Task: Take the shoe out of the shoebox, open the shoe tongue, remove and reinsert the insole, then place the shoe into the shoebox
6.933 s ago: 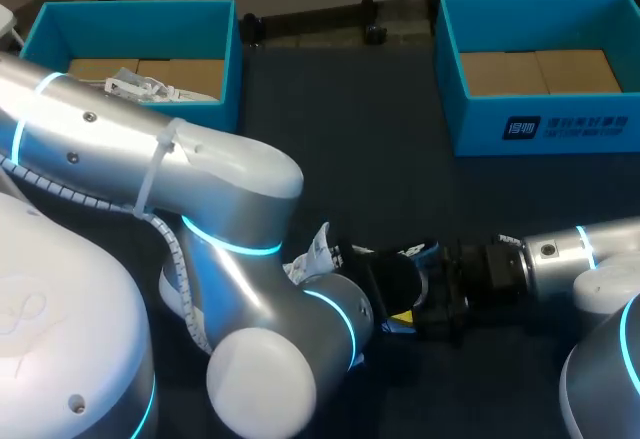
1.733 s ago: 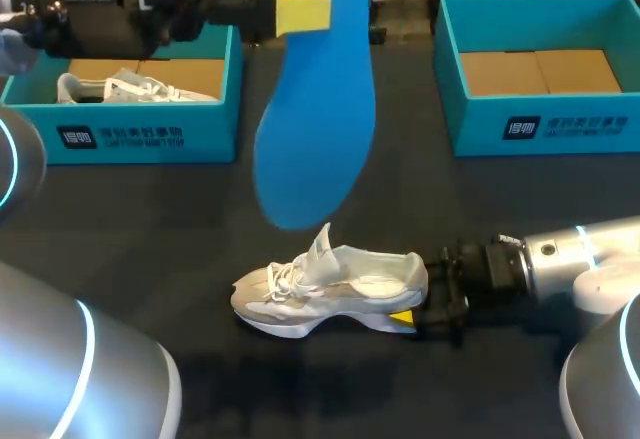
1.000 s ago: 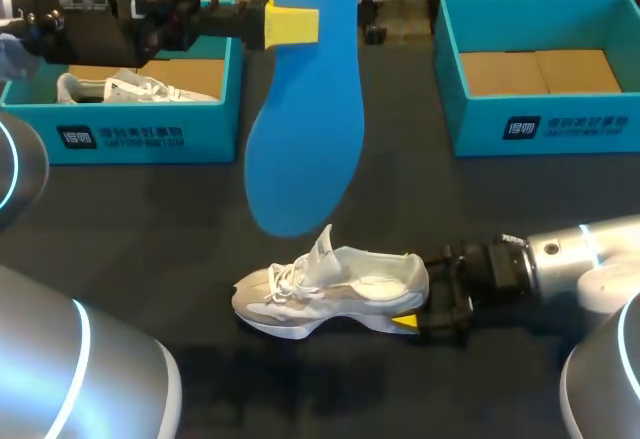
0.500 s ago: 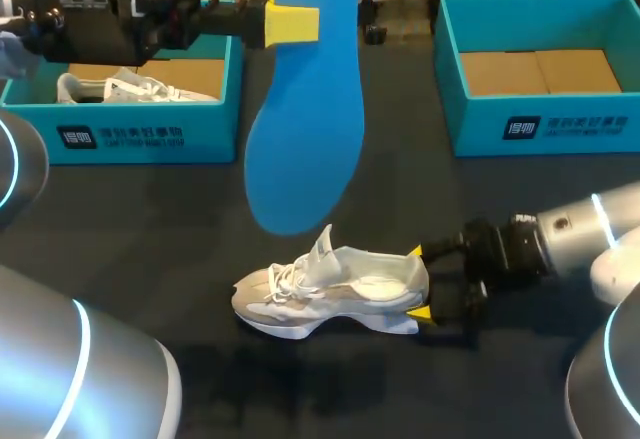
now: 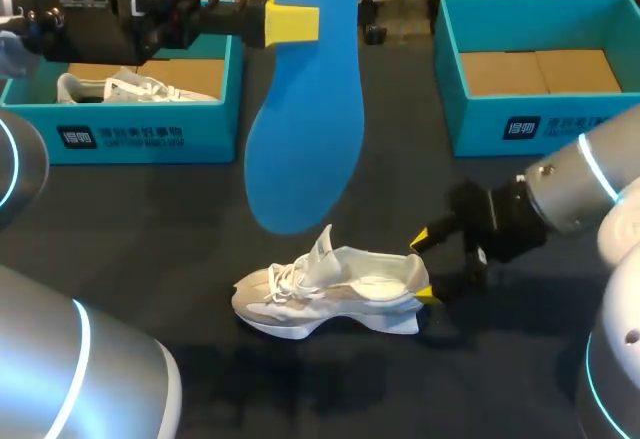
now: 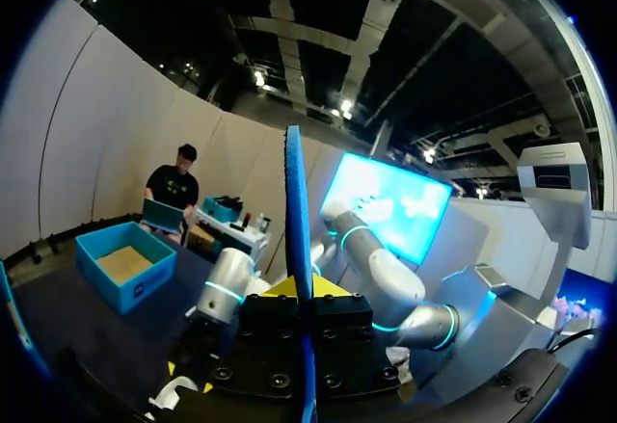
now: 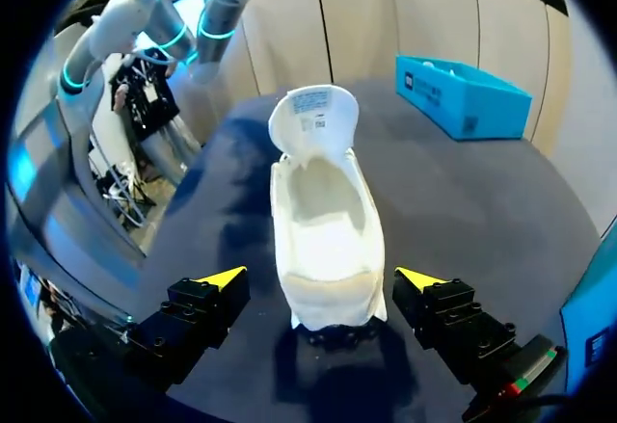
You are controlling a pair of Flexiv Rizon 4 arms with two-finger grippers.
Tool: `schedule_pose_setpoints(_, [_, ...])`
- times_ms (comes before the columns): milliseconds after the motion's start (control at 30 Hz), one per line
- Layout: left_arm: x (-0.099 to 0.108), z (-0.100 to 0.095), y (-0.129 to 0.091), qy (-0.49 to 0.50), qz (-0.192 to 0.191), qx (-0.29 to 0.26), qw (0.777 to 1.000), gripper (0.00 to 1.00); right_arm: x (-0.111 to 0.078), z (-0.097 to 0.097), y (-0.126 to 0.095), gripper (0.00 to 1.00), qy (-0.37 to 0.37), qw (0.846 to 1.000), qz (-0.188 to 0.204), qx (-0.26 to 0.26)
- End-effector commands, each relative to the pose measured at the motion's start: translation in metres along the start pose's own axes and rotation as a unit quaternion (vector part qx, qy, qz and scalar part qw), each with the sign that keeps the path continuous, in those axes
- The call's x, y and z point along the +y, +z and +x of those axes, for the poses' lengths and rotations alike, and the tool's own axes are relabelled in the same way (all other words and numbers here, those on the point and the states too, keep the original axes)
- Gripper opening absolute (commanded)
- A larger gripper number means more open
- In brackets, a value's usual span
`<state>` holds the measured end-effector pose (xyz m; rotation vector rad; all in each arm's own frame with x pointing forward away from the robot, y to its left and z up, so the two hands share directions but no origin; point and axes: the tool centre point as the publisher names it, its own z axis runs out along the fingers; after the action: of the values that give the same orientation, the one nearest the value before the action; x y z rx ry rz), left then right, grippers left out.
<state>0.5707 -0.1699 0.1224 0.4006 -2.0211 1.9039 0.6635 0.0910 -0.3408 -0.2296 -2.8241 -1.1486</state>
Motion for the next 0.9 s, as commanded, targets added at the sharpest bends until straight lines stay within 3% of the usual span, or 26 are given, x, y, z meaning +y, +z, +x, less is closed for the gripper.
schedule_pose_setpoints(33, [-0.002,-0.002,0.003,0.000,-0.002,0.001,1.000,0.00,0.011,0.005,-0.004,1.00,0.011,0.979,0.204,-0.001])
schedule_pose_setpoints(267, [-0.002,-0.002,0.003,0.000,-0.002,0.001,1.000,0.00,0.018,0.003,-0.001,1.00,0.020,0.962,0.272,0.007])
schedule_pose_setpoints(633, [-0.002,-0.002,0.003,0.000,-0.002,0.001,1.000,0.00,0.035,0.005,0.005,1.00,0.027,0.937,0.348,0.006])
schedule_pose_setpoints(800, [-0.002,-0.002,0.003,0.000,-0.002,0.001,1.000,0.00,0.037,0.005,0.009,1.00,0.024,0.928,0.372,-0.005])
schedule_pose_setpoints(900, [-0.002,-0.002,0.003,0.000,-0.002,0.001,1.000,0.00,0.037,0.007,0.010,1.00,0.019,0.930,0.366,-0.028])
